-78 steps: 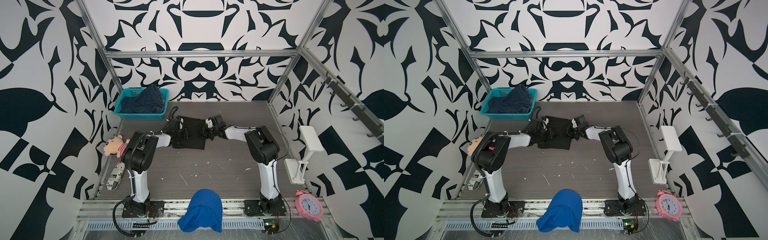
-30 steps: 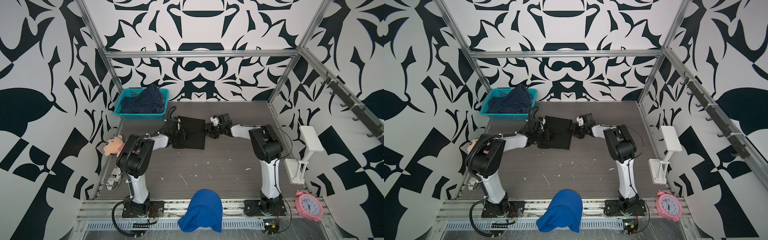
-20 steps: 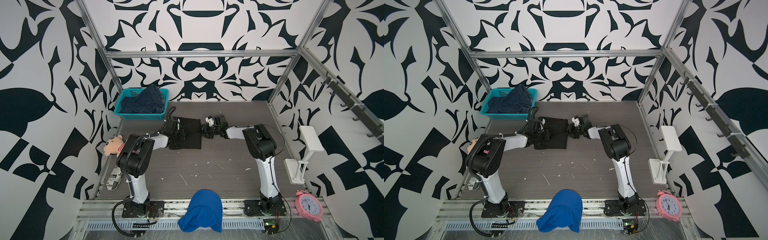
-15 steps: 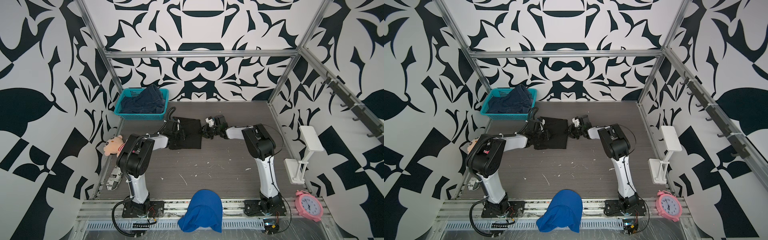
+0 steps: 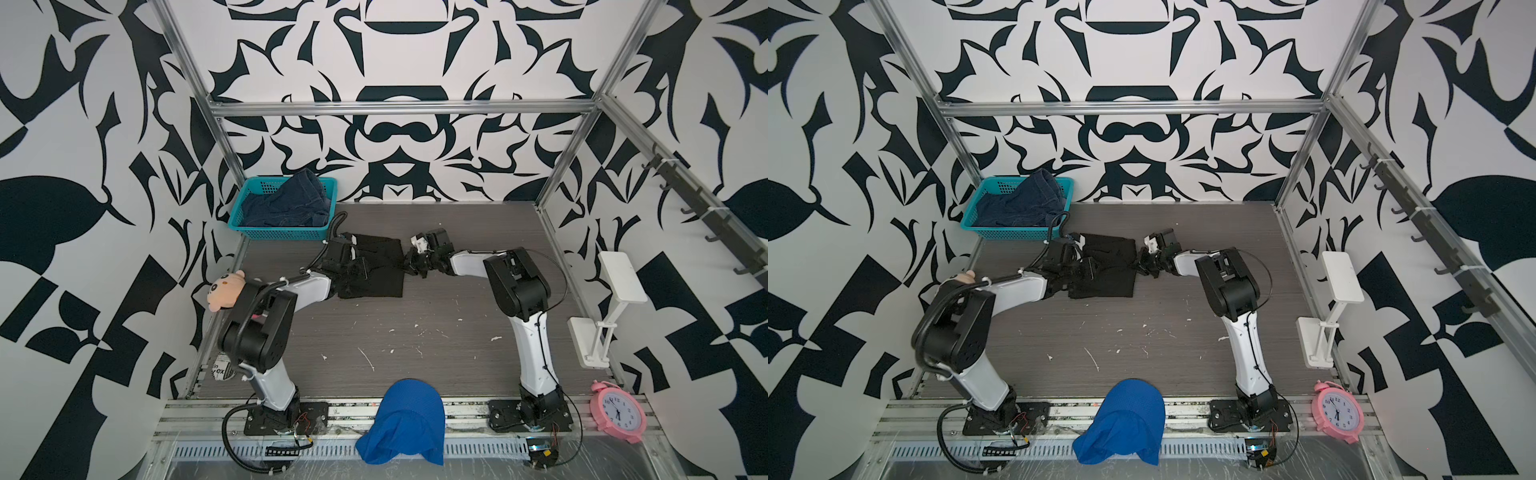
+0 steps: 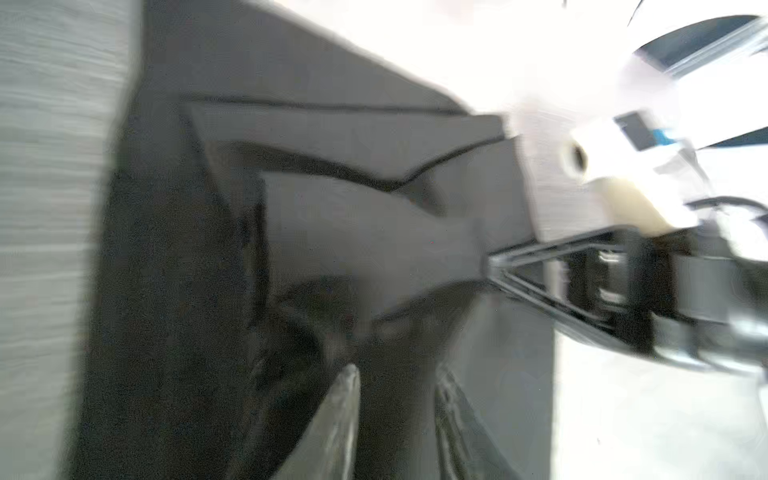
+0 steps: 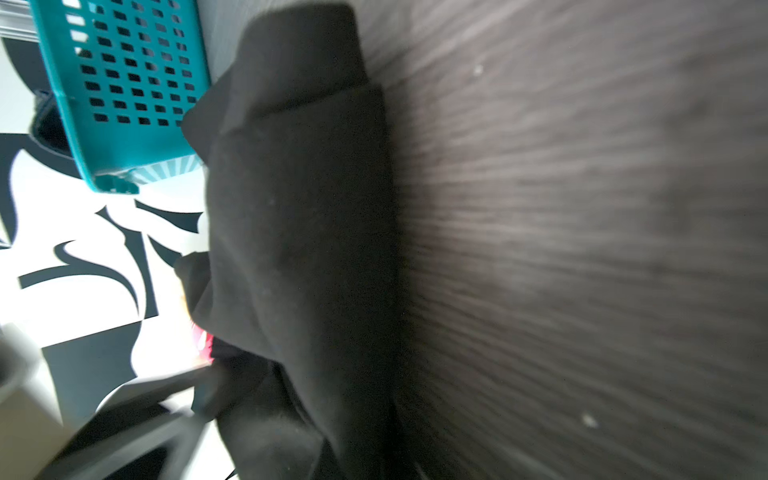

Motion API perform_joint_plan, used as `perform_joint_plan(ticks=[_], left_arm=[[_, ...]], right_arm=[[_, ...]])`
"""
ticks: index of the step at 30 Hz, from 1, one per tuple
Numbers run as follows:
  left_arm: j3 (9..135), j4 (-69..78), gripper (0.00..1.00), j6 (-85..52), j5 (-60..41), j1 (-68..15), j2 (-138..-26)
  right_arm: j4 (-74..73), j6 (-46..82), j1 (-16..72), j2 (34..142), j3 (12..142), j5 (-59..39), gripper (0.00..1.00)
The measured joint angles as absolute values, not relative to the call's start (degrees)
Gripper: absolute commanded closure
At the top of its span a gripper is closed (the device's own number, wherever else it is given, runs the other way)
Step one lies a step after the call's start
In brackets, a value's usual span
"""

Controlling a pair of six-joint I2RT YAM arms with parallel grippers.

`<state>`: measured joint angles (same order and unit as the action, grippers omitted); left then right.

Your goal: Fold and stack the skirts

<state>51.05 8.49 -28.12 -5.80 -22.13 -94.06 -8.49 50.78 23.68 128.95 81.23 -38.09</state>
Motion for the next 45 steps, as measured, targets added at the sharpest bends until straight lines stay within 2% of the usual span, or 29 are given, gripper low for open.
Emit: perform_joint_plan(ticks=[1, 7, 12, 30, 45], left_arm=[[50.3, 7.8, 0.0, -28.1, -5.3, -22.1, -90.5], [45.1, 7.7, 0.01, -28.1, 0.5, -21.8, -69.2], [41.6, 6.4, 0.01, -28.1, 4.8, -21.5, -61.1], [40.5, 3.1, 0.01, -27.4, 5.3, -21.5, -61.2], [40.5, 1.5, 0.01, -27.4, 5.5, -21.5, -61.3]], right_arm=[[-6.6, 49.7, 23.3, 128.9, 82.2, -37.6, 1.0], [1.6, 44.5, 17.8, 127.5, 85.2, -34.1, 1.0], [7.0, 41.1, 11.5, 125.2, 86.7, -30.9, 1.0], [7.6, 44.1, -11.4, 114.4, 81.1, -21.5, 1.0], [-8.8, 60.2, -15.2, 105.0, 60.0, -10.1, 1.0]])
